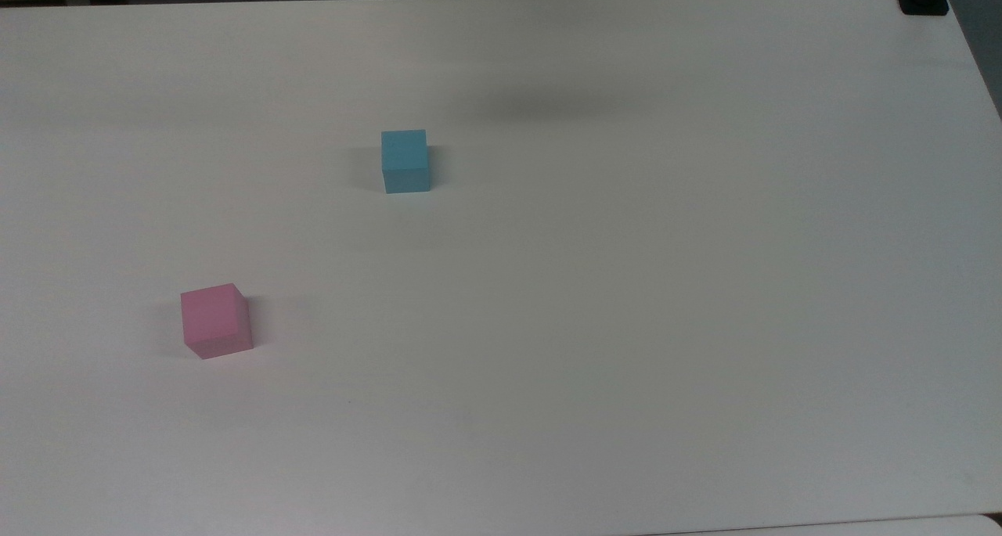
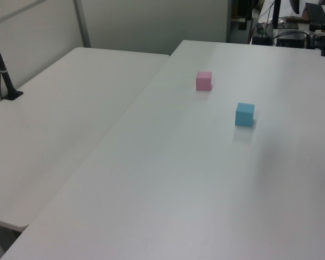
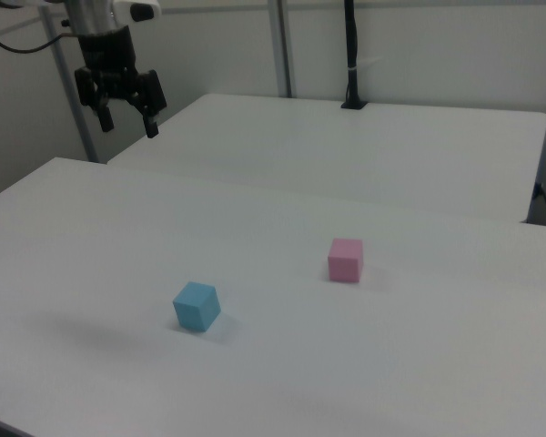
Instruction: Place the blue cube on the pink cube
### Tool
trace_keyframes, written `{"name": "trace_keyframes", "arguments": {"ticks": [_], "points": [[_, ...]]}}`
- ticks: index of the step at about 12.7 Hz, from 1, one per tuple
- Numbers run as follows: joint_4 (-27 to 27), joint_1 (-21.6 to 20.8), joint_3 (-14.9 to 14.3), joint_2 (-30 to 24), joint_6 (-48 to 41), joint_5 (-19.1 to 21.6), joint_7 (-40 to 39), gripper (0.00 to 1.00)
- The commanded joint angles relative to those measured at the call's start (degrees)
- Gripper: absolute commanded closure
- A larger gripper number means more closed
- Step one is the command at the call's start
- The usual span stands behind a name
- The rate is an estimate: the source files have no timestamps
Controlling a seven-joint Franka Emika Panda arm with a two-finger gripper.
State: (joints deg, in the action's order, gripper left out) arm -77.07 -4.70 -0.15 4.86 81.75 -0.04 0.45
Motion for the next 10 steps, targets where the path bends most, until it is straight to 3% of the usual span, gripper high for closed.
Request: {"name": "trace_keyframes", "arguments": {"ticks": [1,10], "points": [[-1.4,-0.2,-0.5,-0.8,-0.3,0.6,0.2,0.0],[-1.6,-0.4,-0.2,-0.6,-0.4,0.8,-0.3,0.0]]}}
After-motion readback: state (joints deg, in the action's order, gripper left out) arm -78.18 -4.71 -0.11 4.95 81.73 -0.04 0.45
